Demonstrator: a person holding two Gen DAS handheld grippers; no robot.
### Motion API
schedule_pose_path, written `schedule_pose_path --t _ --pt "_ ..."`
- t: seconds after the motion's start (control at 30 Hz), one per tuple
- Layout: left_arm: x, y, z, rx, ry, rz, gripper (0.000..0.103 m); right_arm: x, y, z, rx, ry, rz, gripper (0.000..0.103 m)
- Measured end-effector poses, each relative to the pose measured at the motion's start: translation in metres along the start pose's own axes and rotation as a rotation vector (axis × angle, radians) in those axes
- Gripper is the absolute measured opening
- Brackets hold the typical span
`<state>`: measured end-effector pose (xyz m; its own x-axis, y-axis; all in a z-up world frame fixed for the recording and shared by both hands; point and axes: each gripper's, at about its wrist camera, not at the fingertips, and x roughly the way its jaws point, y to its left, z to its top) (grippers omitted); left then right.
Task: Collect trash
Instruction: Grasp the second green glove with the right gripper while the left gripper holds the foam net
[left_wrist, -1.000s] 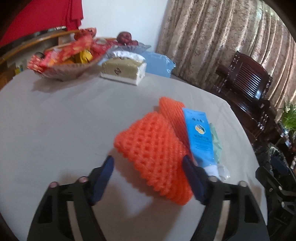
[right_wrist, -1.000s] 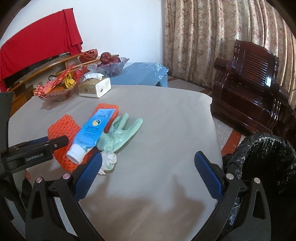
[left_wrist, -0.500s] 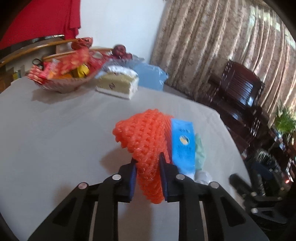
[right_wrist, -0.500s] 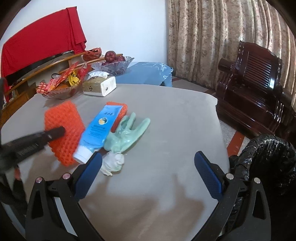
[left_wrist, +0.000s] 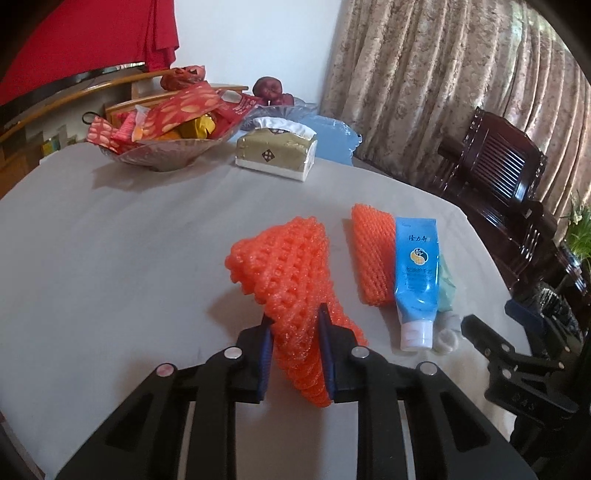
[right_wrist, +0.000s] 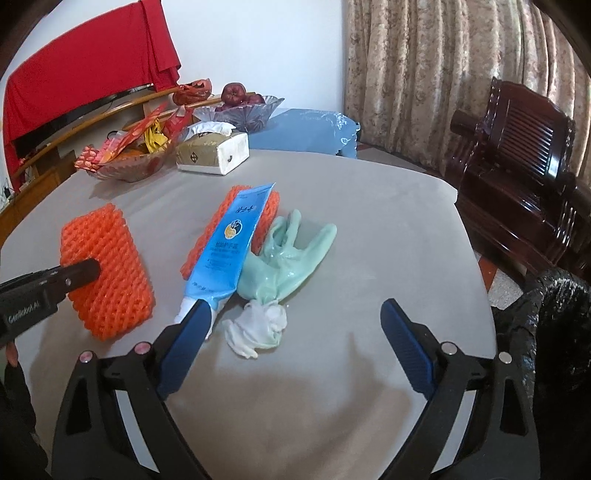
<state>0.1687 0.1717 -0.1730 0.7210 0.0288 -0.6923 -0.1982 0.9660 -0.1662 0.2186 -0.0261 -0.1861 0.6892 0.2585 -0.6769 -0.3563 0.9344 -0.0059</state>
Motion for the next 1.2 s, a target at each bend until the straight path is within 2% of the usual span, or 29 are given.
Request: schedule_pose_path --t 0.43,0.53,0.63,0.67,0.7,0.8,1.0,1.2 --pt "0.012 0.001 -0.003 -0.019 0.008 -0.006 0.023 0.043 0.003 0.012 0.003 0.115 0.005 0.075" --pt "0.015 0.000 -0.003 -0.019 0.009 -0.004 0.023 0.048 0.007 0.011 -0.011 0.142 0.039 0.067" --pt "0.018 -0.002 -0.004 -0.017 0.011 -0.004 0.023 0.049 0.011 0.011 -0.021 0.149 0.077 0.045" --pt "0.018 -0.003 -0.004 -0.017 0.012 -0.003 0.023 0.048 0.013 0.010 -0.030 0.148 0.090 0.034" --pt "0.019 -0.003 -0.005 -0.016 0.012 -0.003 0.023 0.047 0.015 0.010 -0.042 0.143 0.099 0.032" --pt "0.019 -0.004 -0.005 -0.014 0.013 -0.002 0.023 0.038 0.016 0.011 -0.040 0.118 0.110 0.031" --pt "0.010 -0.009 -0.001 -0.004 -0.007 -0.010 0.023 0.015 0.003 0.012 -0.014 0.080 0.071 0.031" --pt "-0.005 -0.024 0.006 0.016 -0.035 -0.048 0.023 -0.016 -0.017 0.017 0.013 0.024 0.051 0.031"
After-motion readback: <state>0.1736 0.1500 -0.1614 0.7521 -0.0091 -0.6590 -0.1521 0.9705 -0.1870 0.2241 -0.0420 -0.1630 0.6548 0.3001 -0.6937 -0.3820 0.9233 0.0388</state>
